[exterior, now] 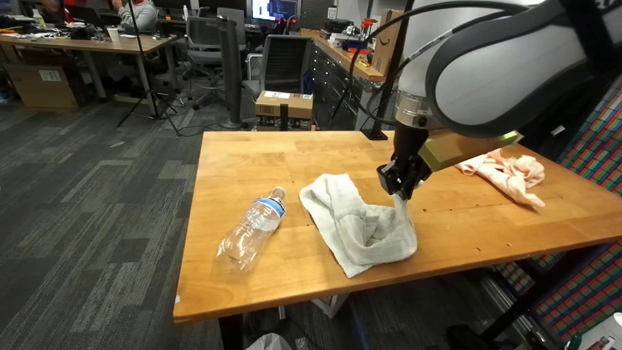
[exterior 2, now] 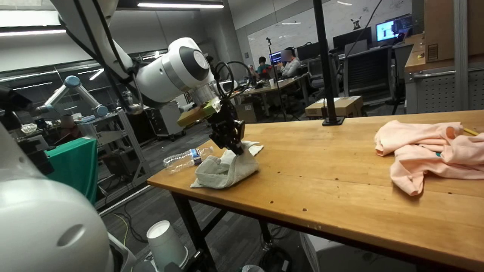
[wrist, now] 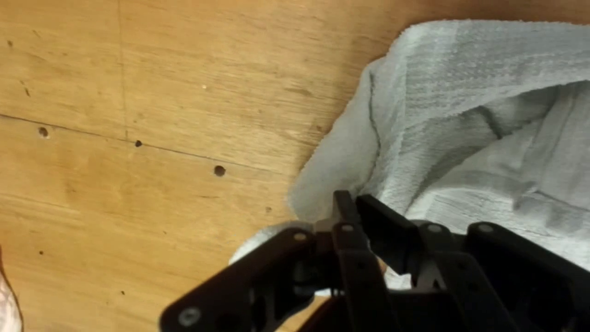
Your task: Fold the towel into a triangle twice
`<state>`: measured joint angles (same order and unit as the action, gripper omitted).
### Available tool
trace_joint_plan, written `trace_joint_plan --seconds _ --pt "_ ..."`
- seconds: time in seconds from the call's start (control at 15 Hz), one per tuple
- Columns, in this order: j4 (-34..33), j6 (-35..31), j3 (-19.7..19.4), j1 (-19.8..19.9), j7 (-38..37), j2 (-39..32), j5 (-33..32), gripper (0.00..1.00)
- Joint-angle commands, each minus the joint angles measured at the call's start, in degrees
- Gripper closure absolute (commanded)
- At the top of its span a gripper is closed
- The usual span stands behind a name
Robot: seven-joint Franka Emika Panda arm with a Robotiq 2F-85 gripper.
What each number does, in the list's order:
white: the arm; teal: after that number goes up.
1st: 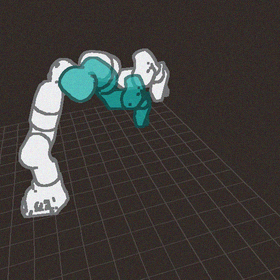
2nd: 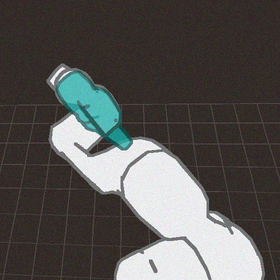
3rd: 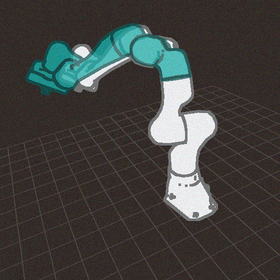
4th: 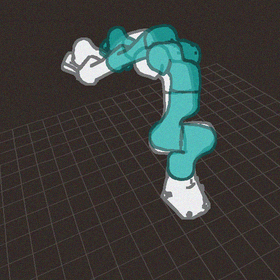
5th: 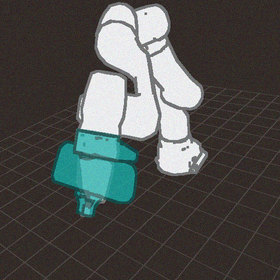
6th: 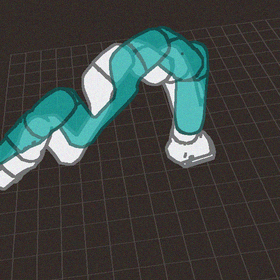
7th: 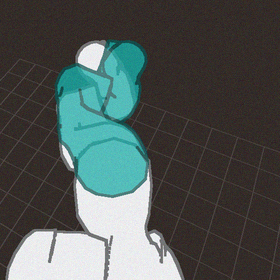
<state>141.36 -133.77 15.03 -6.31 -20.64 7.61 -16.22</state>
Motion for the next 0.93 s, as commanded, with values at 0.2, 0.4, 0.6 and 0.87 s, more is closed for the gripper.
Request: trace_joint_plan --seconds 0.2,0.4,0.6,0.87 --pt "-12.58 9.26 5.04 -6.91 -10.25 -9.36 -7.43 0.93" --pt "-17.82 12.54 5.63 -10.79 -12.38 -14.01 -10.33 0.93" --pt "-23.04 15.0 4.99 -14.48 -12.87 -18.42 -12.09 0.93" --pt "-28.12 16.9 3.47 -17.59 -12.54 -22.39 -12.85 0.93"
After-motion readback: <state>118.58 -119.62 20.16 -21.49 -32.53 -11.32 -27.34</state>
